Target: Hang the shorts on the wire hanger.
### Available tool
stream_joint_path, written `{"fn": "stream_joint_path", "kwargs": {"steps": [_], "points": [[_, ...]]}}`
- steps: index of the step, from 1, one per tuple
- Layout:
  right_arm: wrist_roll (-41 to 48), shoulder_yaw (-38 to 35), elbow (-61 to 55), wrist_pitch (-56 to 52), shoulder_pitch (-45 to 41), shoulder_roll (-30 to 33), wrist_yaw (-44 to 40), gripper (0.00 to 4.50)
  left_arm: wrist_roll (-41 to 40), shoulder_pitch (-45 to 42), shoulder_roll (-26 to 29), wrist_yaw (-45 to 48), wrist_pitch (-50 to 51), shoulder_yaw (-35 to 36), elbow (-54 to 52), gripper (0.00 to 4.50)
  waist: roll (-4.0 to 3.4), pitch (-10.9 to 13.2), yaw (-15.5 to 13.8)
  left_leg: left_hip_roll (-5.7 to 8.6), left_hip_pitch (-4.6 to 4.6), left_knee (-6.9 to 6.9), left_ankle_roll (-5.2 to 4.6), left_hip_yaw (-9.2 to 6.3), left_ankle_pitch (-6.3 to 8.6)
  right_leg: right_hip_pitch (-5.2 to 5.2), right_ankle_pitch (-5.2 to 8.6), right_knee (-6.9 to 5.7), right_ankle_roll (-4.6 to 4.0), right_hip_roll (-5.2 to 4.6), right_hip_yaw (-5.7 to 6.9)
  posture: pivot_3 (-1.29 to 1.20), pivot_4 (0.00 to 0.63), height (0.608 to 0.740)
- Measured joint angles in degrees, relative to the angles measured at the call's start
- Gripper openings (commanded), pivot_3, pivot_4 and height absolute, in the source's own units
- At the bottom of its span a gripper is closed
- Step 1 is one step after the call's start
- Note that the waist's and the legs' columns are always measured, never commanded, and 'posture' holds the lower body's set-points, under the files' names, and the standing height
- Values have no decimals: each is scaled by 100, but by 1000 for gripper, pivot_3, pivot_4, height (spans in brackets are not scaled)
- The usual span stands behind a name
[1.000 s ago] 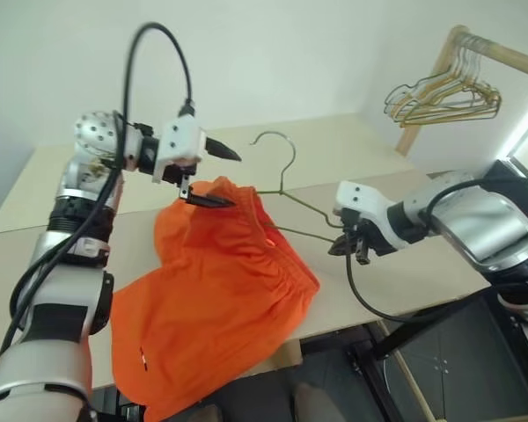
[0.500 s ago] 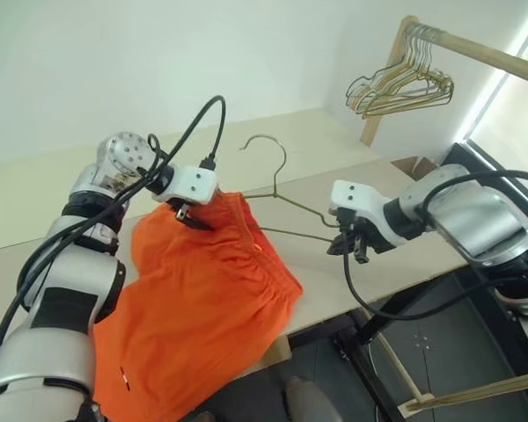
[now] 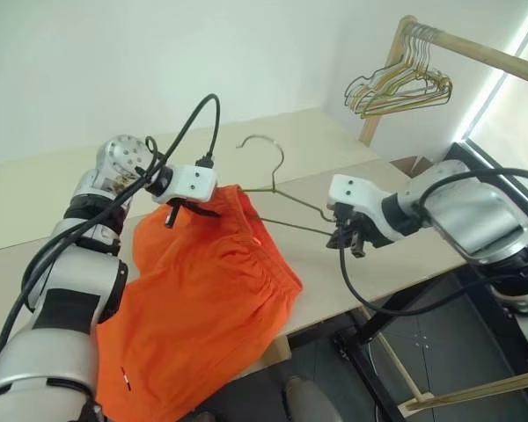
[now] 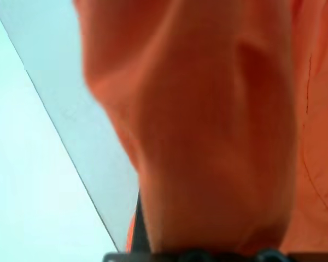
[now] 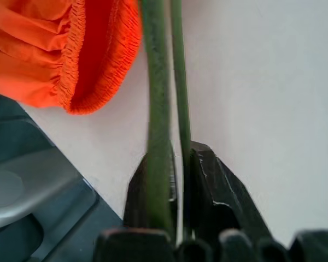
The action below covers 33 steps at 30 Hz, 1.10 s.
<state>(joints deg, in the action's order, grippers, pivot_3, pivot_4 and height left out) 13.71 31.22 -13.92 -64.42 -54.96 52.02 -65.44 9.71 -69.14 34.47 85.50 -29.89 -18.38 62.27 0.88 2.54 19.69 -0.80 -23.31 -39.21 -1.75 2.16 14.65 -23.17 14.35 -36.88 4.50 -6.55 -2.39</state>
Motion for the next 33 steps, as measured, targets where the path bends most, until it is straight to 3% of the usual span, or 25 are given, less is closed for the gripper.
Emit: {"fn": "stream_joint_path", "kwargs": {"steps": [5,9,16,19,22,26,33], "points": [[14,-292,-73,0,244,208,191,3218,-138,203,13,125,370,170,-240,0,0,0,-15,4,-1,-1,0,-1,0,0,0,-1,1,-5,0,-311,0,740],[175,-1272,-225,-154,473,864,250,4465,-271,422,176,149,749,340,-395,0,0,0,-12,1,2,-1,0,-1,0,1,1,-3,1,-4,0,-314,8,740],[792,-2836,-711,-466,1504,1427,270,4465,-455,720,195,261,1383,459,-918,0,1,1,-13,-2,8,-1,-1,-2,1,9,2,-5,2,-3,-1,-303,25,740],[1256,-4058,-949,-432,2595,1492,-26,4465,-554,784,211,273,1734,533,-1051,0,3,2,-42,-1,6,0,-4,-6,2,15,2,0,3,-2,2,-297,28,740],[1627,-4760,-1381,-415,3722,1260,-137,4465,-597,815,244,289,2028,612,-1147,0,4,2,-95,-2,17,-1,-4,-5,3,24,2,2,4,0,-1,-287,32,740],[1938,-4711,-1892,-415,4638,175,401,4465,-645,813,241,287,2134,612,-1280,0,13,5,-149,-6,59,1,-5,-9,5,69,9,25,13,6,0,-281,34,740],[2157,-4057,-1468,-617,4933,-2291,2021,4465,-690,815,286,303,2273,612,-1437,0,15,10,-225,-4,79,5,-5,-8,6,81,11,18,16,2,-6,-268,46,740]]}}
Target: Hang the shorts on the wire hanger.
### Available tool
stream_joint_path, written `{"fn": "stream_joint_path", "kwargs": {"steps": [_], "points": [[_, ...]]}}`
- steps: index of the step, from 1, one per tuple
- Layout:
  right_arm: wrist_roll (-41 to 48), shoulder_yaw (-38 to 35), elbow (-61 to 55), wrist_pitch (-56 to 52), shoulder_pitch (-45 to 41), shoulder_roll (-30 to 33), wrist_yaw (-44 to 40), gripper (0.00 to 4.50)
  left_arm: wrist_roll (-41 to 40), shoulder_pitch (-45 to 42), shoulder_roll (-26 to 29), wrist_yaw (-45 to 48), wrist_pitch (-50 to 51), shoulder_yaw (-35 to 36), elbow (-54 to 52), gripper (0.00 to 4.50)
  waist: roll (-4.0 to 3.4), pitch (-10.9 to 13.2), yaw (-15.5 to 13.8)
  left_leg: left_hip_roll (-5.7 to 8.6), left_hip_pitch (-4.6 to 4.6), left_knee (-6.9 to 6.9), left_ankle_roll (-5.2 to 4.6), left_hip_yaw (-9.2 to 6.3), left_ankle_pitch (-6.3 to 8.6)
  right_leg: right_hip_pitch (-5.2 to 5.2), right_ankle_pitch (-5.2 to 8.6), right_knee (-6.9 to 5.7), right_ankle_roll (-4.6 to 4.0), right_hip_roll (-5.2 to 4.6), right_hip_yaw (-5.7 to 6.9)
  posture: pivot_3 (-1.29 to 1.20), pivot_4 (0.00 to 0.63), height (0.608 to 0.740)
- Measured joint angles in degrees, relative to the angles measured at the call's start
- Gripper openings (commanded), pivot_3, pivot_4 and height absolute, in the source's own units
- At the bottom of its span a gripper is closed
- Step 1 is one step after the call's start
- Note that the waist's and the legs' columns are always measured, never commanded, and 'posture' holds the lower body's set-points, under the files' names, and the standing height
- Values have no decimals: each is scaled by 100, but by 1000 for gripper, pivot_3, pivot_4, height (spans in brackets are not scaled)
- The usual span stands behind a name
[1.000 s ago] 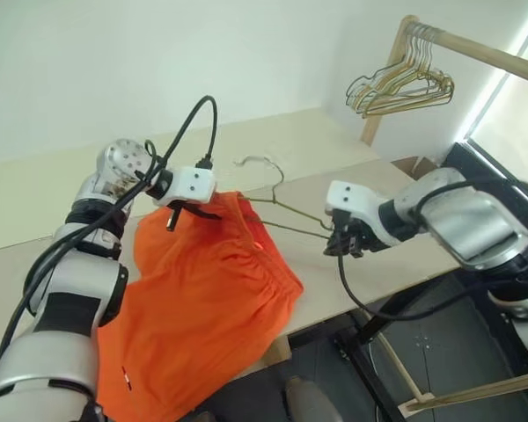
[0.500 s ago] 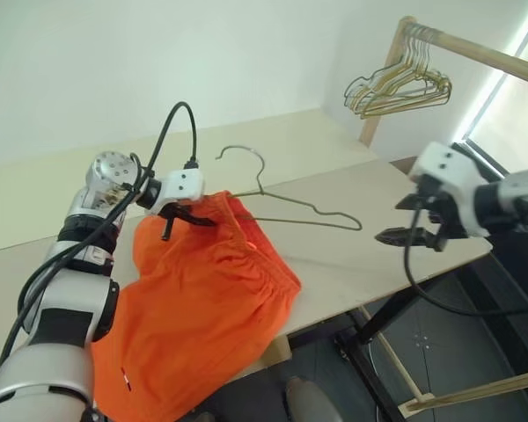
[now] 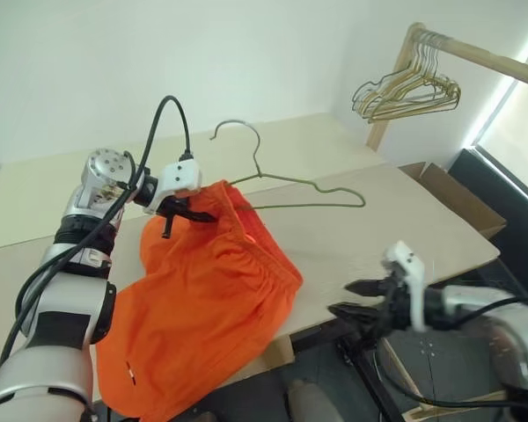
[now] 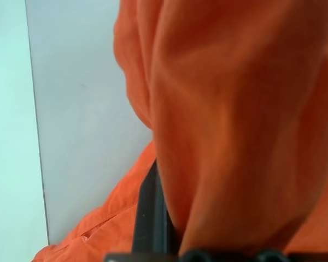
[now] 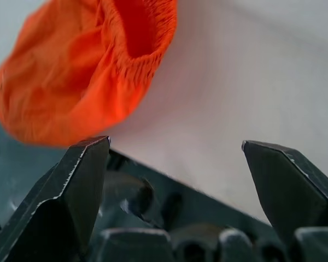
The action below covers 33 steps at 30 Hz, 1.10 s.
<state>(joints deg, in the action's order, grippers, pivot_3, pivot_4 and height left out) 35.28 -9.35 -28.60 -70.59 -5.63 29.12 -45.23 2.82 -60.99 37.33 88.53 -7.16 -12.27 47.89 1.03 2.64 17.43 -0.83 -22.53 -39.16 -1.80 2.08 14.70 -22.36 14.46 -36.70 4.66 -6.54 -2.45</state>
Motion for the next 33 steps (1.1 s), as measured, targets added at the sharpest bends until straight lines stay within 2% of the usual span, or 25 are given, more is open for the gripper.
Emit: {"fn": "stream_joint_path", "kwargs": {"steps": [5,12,15,19,26,30,33], "points": [[228,195,476,-167,-172,-953,549,4465,-20,0,38,34,110,0,-75,0,1,4,-97,0,-3,0,-1,-1,0,-1,0,-3,-1,1,2,-268,55,740],[192,432,1242,57,-741,-1351,930,4465,-27,0,68,53,182,0,-108,0,0,6,-163,1,-5,1,-1,-2,0,-2,0,-3,0,4,5,-268,55,740],[130,684,1482,243,-900,-1420,954,3924,-34,0,68,56,190,-1,-130,0,1,6,-159,3,-6,1,-1,-2,1,-2,0,-3,0,5,5,-264,50,740],[25,852,1854,566,-937,-1512,1013,2533,-41,0,67,55,194,-1,-132,0,1,6,-154,4,-9,2,-1,-2,1,-3,-1,-5,-1,4,6,-259,43,740],[130,765,1860,775,-938,-1366,985,10,-48,1,76,56,183,-1,-132,0,1,6,-163,3,-10,2,-1,-4,1,-3,-1,-6,0,4,8,-258,36,740],[286,594,1772,791,-940,-1144,886,10,-49,1,108,107,159,-3,-132,0,1,6,-182,3,-11,2,-1,-4,1,-3,-1,-5,0,4,8,-256,34,740],[451,573,1653,758,-993,-605,629,10,-42,32,218,237,85,-18,-132,0,1,6,-188,3,-11,2,-2,-3,1,-4,-1,-2,0,4,7,-259,32,740]]}}
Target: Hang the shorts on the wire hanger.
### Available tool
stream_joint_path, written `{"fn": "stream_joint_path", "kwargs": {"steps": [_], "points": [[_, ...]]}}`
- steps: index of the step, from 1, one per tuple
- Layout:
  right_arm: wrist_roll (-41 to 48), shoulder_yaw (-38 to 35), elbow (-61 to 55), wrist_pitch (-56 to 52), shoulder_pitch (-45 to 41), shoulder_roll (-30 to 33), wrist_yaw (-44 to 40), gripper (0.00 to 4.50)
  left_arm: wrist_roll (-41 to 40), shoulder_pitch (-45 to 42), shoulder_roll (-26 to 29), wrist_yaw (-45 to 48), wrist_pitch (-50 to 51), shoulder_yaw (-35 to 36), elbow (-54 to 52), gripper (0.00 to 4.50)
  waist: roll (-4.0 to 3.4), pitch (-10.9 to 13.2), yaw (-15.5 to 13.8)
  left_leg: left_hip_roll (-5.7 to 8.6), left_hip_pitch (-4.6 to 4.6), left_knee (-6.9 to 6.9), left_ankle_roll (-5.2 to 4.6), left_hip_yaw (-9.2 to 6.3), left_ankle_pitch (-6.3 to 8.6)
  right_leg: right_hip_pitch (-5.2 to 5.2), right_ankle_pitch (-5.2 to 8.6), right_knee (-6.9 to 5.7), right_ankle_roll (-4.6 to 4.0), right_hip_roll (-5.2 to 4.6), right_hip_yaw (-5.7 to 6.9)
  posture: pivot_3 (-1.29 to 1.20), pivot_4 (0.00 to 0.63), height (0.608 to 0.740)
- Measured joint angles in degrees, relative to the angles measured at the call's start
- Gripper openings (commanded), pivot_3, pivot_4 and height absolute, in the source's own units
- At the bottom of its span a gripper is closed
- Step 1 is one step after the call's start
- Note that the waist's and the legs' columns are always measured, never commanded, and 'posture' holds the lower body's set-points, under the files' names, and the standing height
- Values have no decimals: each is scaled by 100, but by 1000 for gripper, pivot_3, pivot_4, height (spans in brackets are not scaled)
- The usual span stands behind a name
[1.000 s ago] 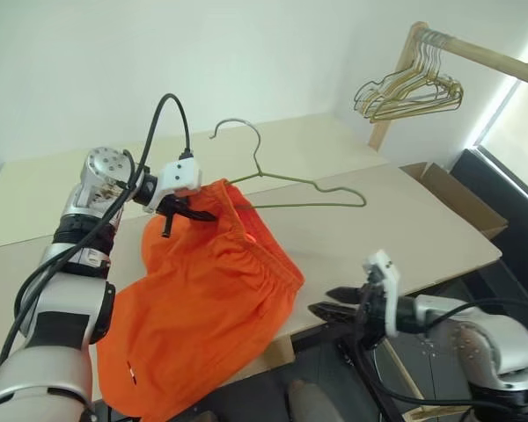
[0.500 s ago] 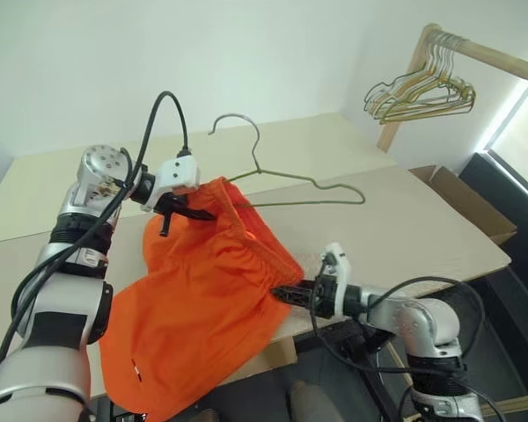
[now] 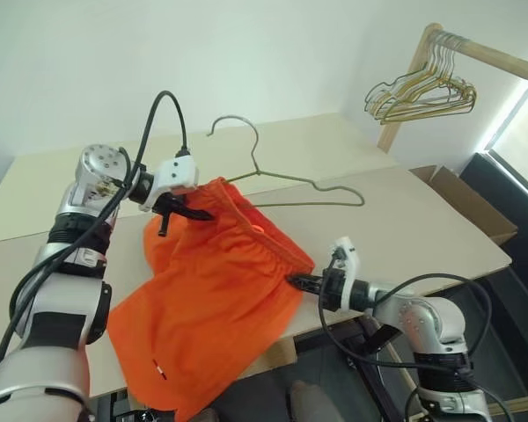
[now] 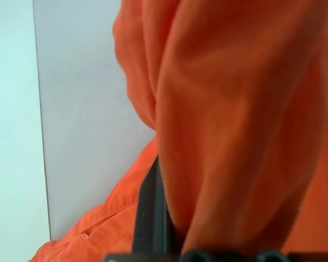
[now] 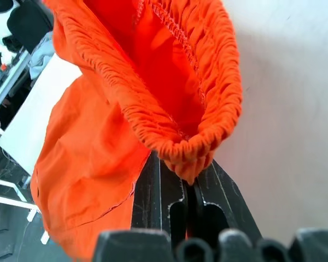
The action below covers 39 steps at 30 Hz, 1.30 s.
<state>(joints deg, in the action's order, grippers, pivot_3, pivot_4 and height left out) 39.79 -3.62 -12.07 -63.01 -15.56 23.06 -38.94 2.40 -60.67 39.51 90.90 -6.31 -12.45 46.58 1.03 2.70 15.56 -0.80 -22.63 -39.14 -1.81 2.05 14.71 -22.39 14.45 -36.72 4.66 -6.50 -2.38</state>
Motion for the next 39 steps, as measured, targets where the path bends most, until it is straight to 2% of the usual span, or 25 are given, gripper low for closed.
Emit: {"fn": "stream_joint_path", "kwargs": {"steps": [6,12,17,22,30,39], "points": [[284,-192,6,-80,-236,1394,-836,10,-73,227,431,137,-390,-203,-5,0,1,0,-47,-3,3,1,-1,1,0,-1,1,15,0,4,1,-254,31,740],[314,-104,179,63,-461,1944,-1387,10,-114,442,558,126,-643,-301,-77,0,1,0,-90,-3,2,1,-1,2,1,1,1,22,0,3,1,-240,28,740],[210,113,399,273,-579,2116,-1621,10,-297,617,668,138,-636,-375,-176,0,2,0,-100,-3,-1,1,-2,2,1,-1,1,20,0,2,1,-236,22,740],[141,282,590,422,-668,2180,-1747,10,-819,756,902,140,-687,-570,-391,0,2,0,-139,-5,-1,0,-2,1,1,-2,0,15,0,1,1,-233,18,740],[-28,399,644,532,-632,2180,-1784,10,-1423,941,720,137,123,-22,-724,0,2,0,-243,-4,-10,-1,-2,2,1,-7,0,5,-1,0,2,-234,12,740],[-72,414,679,560,-627,2272,-1949,10,-2065,1123,1185,141,231,-676,-1131,0,3,-1,-230,-3,-8,-2,-2,2,1,-10,0,7,-1,1,1,-239,3,740]]}}
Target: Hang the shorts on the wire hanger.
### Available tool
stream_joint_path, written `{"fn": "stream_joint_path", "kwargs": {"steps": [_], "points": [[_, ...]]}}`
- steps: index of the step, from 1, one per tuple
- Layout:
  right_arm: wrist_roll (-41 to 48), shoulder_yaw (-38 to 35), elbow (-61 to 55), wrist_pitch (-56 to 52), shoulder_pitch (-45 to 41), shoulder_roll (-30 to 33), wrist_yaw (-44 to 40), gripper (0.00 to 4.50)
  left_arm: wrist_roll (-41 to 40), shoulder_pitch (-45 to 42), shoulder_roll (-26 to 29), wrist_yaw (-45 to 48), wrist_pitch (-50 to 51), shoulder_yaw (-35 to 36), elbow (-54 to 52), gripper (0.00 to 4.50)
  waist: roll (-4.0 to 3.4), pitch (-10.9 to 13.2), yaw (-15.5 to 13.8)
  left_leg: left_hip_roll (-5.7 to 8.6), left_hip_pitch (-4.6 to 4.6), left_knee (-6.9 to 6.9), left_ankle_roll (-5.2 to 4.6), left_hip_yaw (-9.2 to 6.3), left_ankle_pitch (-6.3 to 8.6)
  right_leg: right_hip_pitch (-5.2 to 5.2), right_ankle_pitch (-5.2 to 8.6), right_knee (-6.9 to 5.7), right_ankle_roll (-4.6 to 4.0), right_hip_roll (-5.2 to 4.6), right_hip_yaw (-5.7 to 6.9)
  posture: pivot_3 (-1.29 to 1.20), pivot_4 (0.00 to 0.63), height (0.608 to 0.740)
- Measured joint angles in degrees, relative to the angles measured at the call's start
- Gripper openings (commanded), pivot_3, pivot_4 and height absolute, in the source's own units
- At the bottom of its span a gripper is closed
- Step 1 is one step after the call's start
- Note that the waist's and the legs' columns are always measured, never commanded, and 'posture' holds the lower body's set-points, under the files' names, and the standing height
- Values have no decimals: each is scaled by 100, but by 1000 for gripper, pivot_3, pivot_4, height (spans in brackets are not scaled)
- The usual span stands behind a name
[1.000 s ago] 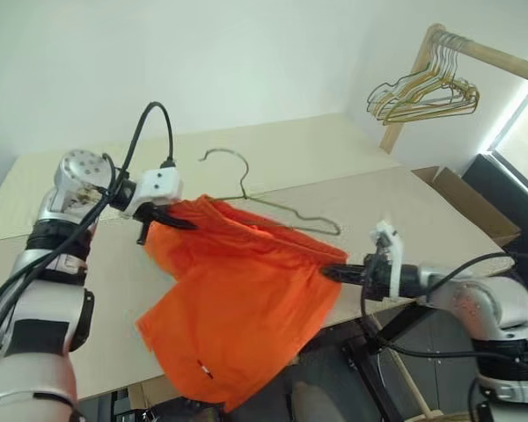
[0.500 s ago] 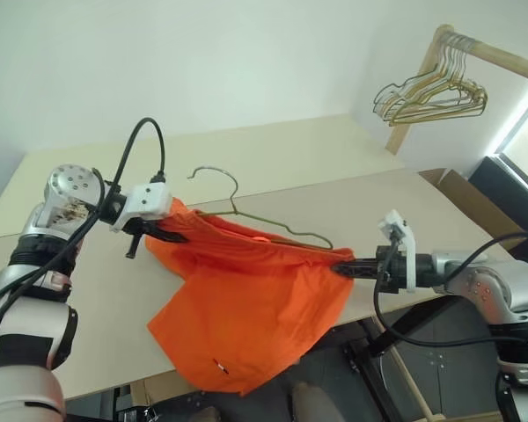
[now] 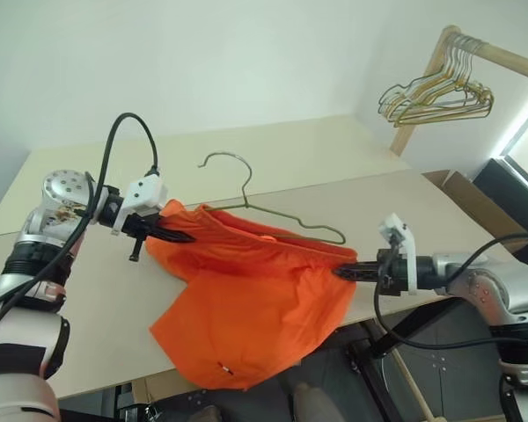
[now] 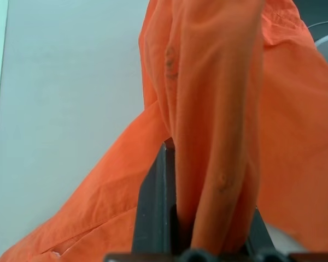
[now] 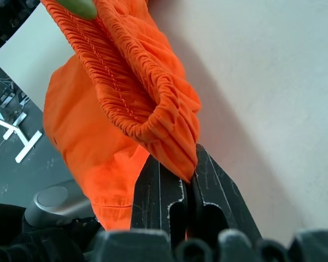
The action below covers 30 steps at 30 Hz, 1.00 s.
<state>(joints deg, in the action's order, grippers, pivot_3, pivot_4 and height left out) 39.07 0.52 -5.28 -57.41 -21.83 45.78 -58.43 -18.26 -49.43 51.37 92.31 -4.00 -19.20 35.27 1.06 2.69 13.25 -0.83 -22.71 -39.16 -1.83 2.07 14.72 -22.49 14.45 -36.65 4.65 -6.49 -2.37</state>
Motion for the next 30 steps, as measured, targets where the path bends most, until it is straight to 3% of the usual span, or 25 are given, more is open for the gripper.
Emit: {"fn": "stream_joint_path", "kwargs": {"steps": [8,18,27,30], "points": [[-26,42,33,55,-1,59,-100,10,-275,16,162,0,-136,-262,26,0,0,0,0,1,-1,0,0,1,0,-1,0,0,0,0,0,-237,2,740],[-188,128,132,251,-52,206,-309,10,1122,15,-100,-425,-663,-260,424,0,0,0,-3,6,-4,-1,0,2,0,-1,0,0,0,1,1,-246,2,740],[-309,157,13,415,-360,420,-589,10,1596,15,-273,-538,-885,-230,531,0,0,-1,18,4,-1,-1,0,2,0,-3,0,1,0,1,1,-262,0,740],[-408,299,-235,430,-487,435,-538,811,1698,15,-429,-572,-852,-214,634,0,0,-1,21,4,-3,-1,0,2,0,-4,0,-1,0,1,1,-269,0,740]]}}
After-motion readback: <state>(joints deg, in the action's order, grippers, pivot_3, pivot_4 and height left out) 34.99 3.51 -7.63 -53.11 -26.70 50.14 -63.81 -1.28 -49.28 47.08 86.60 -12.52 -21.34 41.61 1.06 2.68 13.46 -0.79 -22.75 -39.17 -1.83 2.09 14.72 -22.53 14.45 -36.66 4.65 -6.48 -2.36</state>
